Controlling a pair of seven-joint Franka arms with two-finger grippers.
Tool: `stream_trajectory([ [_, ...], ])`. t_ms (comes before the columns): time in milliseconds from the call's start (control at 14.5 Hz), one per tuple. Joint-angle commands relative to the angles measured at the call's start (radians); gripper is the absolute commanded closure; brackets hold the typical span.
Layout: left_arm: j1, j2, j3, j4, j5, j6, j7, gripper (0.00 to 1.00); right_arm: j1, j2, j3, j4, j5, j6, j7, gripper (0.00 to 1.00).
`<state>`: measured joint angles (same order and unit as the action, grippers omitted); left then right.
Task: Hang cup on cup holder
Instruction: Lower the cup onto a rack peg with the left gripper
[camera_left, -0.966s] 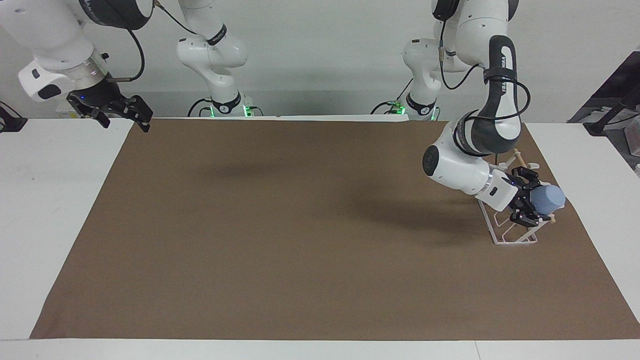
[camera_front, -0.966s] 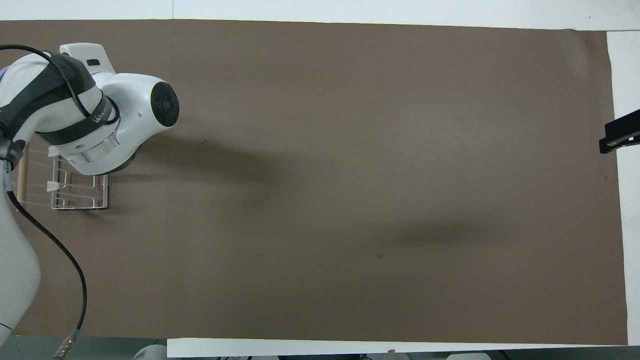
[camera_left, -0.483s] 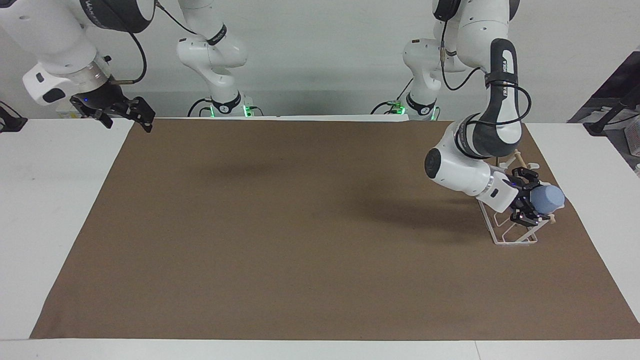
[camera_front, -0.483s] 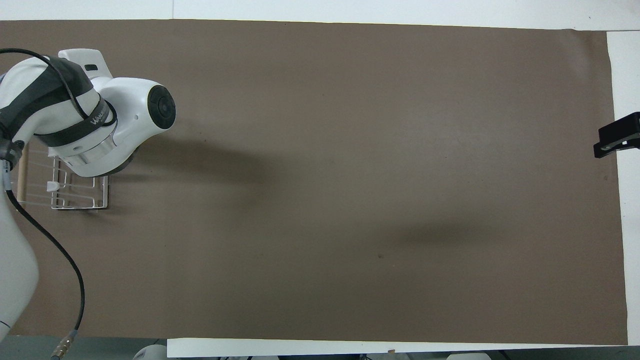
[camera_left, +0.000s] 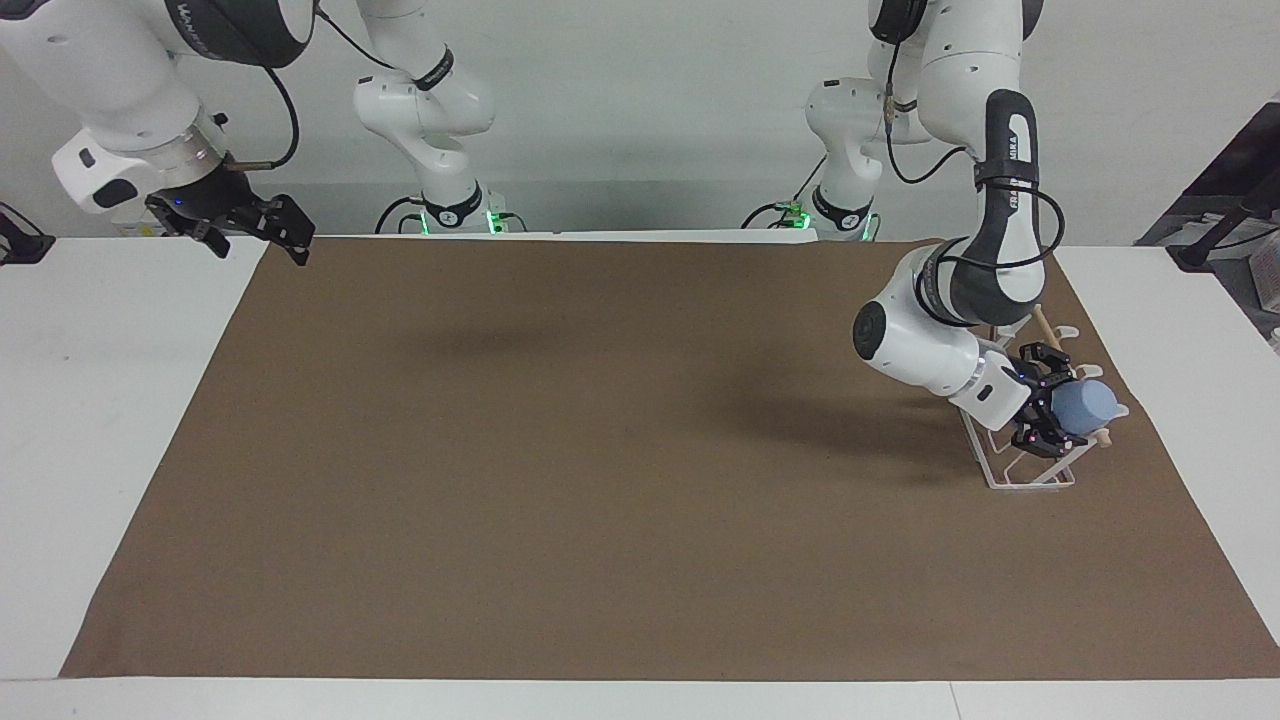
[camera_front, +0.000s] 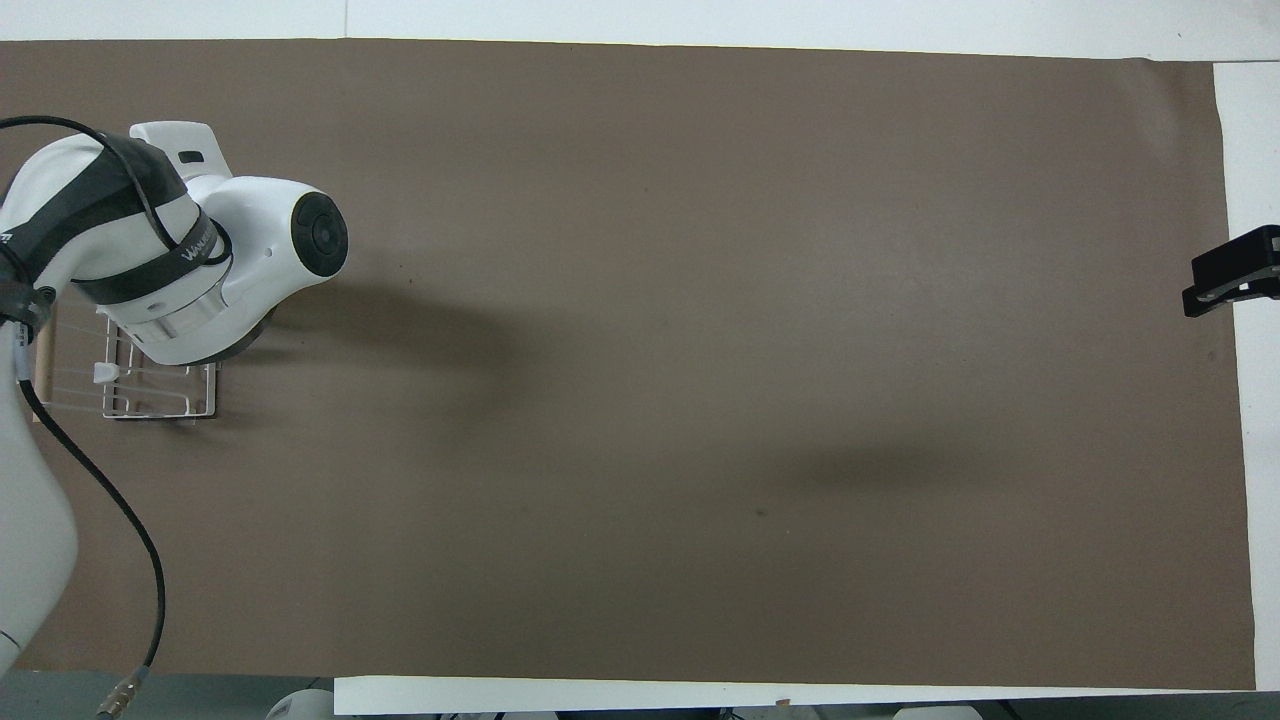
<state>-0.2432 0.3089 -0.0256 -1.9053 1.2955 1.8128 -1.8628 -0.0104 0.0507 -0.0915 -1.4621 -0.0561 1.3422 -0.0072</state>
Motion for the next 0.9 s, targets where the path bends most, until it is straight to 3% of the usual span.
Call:
stream_trajectory([
  [0,0.009,-0.022,-0.002,-0.028,0.016,0.037,-0.013,0.70,-0.003,-0.020,0.003,-0.023,-0.001,0.002,-0.019,0.01],
  [345,0.030,-0.025,-0.002,-0.044,0.016,0.043,-0.006,0.63,-0.003,-0.020,0.002,-0.023,-0.001,0.000,-0.019,0.01],
  [414,0.035,-0.027,-0.002,-0.046,0.016,0.043,-0.003,0.55,-0.003,-0.020,0.001,-0.023,-0.001,0.000,-0.019,0.01],
  [552,0.033,-0.027,-0.004,-0.048,0.015,0.045,0.013,0.01,-0.003,-0.020,0.002,-0.023,-0.001,0.000,-0.019,0.01],
  [828,0.022,-0.022,-0.005,-0.028,-0.004,0.057,0.077,0.00,-0.003,-0.020,0.003,-0.023,-0.001,0.000,-0.019,0.01],
])
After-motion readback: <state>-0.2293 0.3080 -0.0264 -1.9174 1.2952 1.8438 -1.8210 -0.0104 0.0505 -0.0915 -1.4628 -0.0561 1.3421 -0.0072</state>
